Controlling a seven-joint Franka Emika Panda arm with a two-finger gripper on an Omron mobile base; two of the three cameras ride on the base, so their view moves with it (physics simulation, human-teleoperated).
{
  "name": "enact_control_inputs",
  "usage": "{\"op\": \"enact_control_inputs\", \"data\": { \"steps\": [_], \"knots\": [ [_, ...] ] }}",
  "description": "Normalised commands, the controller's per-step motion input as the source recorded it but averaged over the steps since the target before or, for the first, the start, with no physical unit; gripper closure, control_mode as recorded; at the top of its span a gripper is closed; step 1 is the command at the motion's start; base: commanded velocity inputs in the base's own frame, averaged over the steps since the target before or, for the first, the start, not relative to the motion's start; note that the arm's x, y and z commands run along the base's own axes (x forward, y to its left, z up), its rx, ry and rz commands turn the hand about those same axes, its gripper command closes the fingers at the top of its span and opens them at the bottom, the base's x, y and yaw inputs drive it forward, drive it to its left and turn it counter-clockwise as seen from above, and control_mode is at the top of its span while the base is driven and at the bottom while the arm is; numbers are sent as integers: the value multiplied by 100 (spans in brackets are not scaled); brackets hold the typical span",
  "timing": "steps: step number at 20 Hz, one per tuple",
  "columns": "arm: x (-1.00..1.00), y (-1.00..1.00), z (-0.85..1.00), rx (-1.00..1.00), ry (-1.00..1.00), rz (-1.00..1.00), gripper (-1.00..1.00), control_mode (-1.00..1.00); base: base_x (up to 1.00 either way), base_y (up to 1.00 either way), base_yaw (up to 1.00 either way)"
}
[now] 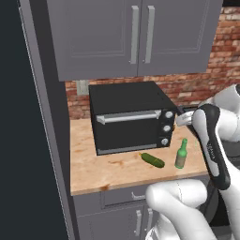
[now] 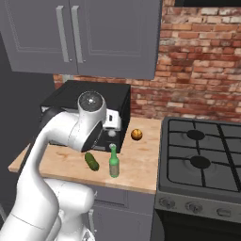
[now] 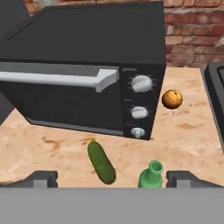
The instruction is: Place the beer on the top shelf of the fridge to keep it out of children's reach, and place the cucumber and orange on lower shelves for easy access.
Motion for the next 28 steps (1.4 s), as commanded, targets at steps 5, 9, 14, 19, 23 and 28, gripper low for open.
{"op": "enact_control_inputs", "data": {
  "steps": [5, 9, 14, 19, 23, 28],
  "knots": [
    [0, -71, -4, 5, 0, 7, -100, -100, 0, 0, 0],
    [0, -64, -14, 4, 0, 11, -100, -100, 0, 0, 0],
    [0, -36, -32, 1, 0, 13, -100, -100, 0, 0, 0],
    [0, -15, -37, 1, -4, 13, -100, -100, 0, 0, 0],
    [0, -3, -39, 3, -10, 15, -100, -100, 0, 0, 0],
    [0, 0, -39, 4, -14, 13, -100, -100, 0, 0, 0]
  ]
}}
